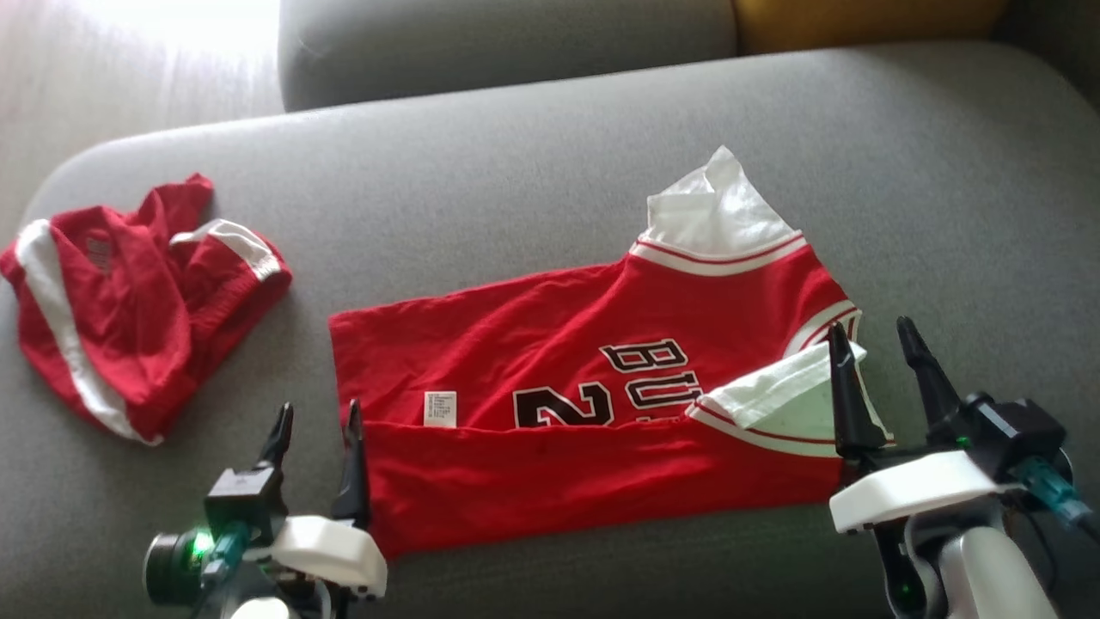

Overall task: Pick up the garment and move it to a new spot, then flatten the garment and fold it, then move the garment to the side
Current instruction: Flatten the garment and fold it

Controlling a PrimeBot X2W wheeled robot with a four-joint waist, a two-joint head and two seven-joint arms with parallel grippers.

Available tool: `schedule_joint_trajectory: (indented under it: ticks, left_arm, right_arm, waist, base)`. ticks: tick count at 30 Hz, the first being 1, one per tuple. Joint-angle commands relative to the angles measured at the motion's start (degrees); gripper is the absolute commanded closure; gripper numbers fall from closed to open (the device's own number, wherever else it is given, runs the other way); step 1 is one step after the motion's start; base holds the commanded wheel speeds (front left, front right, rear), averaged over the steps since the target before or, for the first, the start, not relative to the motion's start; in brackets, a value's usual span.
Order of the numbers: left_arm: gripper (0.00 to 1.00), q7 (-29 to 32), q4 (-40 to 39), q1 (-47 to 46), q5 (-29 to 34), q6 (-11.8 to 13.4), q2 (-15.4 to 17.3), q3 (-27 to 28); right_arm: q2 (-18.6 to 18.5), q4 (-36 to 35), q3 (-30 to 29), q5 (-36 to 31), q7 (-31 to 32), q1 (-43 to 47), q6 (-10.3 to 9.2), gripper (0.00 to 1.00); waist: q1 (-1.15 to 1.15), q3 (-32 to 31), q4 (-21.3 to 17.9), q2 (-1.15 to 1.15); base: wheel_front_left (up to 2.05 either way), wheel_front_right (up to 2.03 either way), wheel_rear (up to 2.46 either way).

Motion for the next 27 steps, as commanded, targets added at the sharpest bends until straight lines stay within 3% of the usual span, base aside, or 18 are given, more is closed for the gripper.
schedule_joint_trajectory:
  ticks: [1, 16, 27]
  left_arm:
    - [0.0, -0.7, 0.9, -3.3, 0.9, -0.2, 0.2, 2.7]
    - [0.0, 1.7, 23.3, -23.2, 4.8, 0.5, 3.1, 2.3]
    - [0.0, 3.0, 33.6, -30.7, 4.7, 0.4, 4.5, 2.5]
  right_arm:
    - [-0.2, -2.6, 1.8, -0.4, -0.8, -2.1, -0.01, 0.0]
    - [-0.2, -4.6, 6.4, 1.7, -0.9, -4.8, -0.01, 0.0]
    - [-0.2, -4.4, 6.5, 2.2, -1.1, -5.3, -0.01, 0.0]
  waist:
    - [0.0, 1.4, -0.7, 0.0]
    - [0.0, 9.5, -6.2, 0.0]
    - [0.0, 11.5, -7.0, 0.0]
  base:
    - [0.0, 0.0, 0.0]
    - [0.0, 0.0, 0.0]
    - [0.0, 0.0, 0.0]
